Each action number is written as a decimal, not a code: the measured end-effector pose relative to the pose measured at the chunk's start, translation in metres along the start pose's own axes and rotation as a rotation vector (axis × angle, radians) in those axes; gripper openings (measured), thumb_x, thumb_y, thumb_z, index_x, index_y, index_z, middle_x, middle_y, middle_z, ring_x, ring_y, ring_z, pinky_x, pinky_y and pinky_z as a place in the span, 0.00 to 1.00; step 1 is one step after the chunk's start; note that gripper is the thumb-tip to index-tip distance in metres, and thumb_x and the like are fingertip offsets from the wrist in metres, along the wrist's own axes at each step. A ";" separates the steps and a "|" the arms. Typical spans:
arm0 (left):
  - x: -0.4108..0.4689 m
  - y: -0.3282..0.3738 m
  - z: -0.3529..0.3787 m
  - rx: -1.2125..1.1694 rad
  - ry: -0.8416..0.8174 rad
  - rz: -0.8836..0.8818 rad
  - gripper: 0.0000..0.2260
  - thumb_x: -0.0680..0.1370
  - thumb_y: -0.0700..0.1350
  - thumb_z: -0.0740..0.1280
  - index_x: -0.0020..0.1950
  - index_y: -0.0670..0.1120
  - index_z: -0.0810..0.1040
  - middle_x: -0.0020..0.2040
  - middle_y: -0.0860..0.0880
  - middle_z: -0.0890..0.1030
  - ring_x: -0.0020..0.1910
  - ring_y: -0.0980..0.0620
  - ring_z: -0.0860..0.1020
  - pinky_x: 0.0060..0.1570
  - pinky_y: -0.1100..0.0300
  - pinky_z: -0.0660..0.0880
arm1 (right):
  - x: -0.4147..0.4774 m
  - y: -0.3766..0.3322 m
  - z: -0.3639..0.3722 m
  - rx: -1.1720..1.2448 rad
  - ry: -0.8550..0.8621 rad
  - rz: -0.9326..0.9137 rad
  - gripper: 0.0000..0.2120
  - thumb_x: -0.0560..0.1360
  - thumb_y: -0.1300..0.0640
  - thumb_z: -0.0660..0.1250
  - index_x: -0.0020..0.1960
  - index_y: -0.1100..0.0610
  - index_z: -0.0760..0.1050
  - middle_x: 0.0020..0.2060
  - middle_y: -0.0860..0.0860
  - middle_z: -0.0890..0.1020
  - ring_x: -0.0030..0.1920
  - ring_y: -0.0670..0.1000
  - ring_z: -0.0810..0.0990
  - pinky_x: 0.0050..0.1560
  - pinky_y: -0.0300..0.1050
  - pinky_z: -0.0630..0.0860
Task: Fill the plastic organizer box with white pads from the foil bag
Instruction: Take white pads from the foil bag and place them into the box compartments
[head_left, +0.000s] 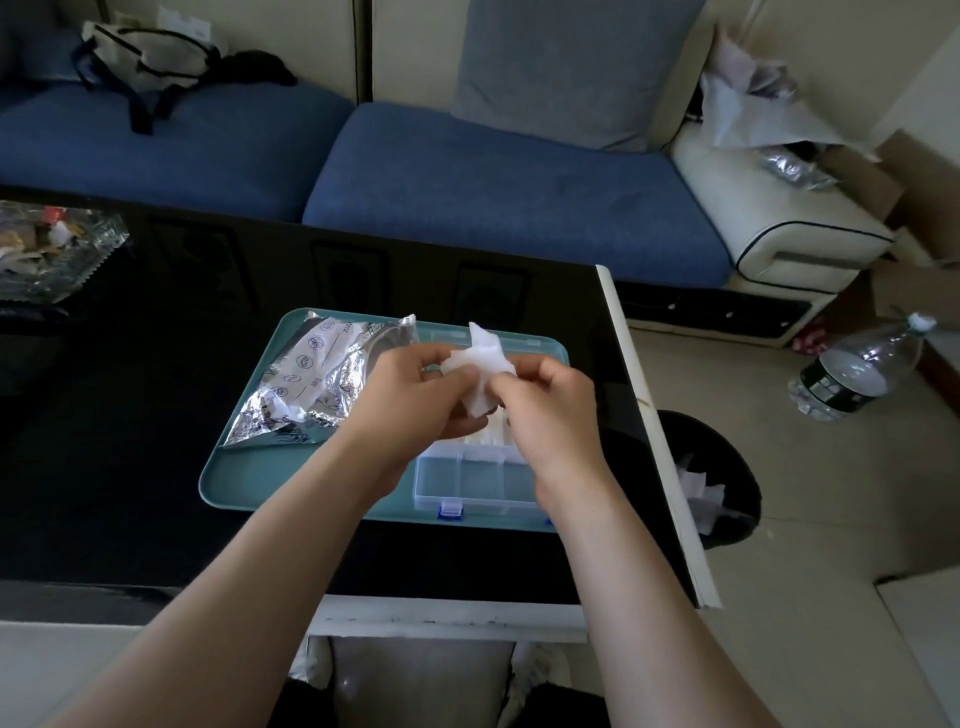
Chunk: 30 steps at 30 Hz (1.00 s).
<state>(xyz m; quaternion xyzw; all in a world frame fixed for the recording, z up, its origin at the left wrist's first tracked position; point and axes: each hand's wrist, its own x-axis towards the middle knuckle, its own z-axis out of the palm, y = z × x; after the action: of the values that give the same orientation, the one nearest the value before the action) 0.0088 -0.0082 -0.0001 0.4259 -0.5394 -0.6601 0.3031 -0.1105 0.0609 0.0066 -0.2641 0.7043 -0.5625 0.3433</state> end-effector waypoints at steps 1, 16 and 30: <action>-0.002 0.000 0.002 0.031 -0.010 -0.001 0.08 0.84 0.39 0.68 0.61 0.38 0.80 0.47 0.38 0.87 0.49 0.40 0.88 0.49 0.48 0.86 | -0.001 0.000 -0.003 -0.008 -0.014 -0.005 0.07 0.76 0.60 0.72 0.53 0.54 0.84 0.41 0.47 0.87 0.40 0.41 0.85 0.36 0.33 0.78; -0.002 -0.009 0.000 0.043 0.025 -0.044 0.11 0.84 0.38 0.67 0.67 0.38 0.77 0.55 0.38 0.85 0.46 0.41 0.88 0.49 0.49 0.86 | 0.005 0.005 -0.016 0.139 0.307 -0.144 0.08 0.79 0.62 0.67 0.53 0.53 0.83 0.38 0.50 0.88 0.41 0.46 0.87 0.46 0.44 0.84; 0.007 -0.004 0.006 0.024 -0.084 0.021 0.13 0.89 0.39 0.56 0.66 0.44 0.80 0.54 0.38 0.85 0.49 0.42 0.88 0.51 0.49 0.86 | 0.015 0.012 -0.015 -0.026 0.062 -0.123 0.07 0.79 0.62 0.73 0.54 0.52 0.84 0.39 0.50 0.88 0.40 0.47 0.88 0.40 0.38 0.81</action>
<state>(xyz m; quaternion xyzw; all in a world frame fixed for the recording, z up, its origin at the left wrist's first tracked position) 0.0001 -0.0107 -0.0050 0.3956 -0.5641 -0.6676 0.2821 -0.1316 0.0616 -0.0059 -0.2937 0.7044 -0.5812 0.2825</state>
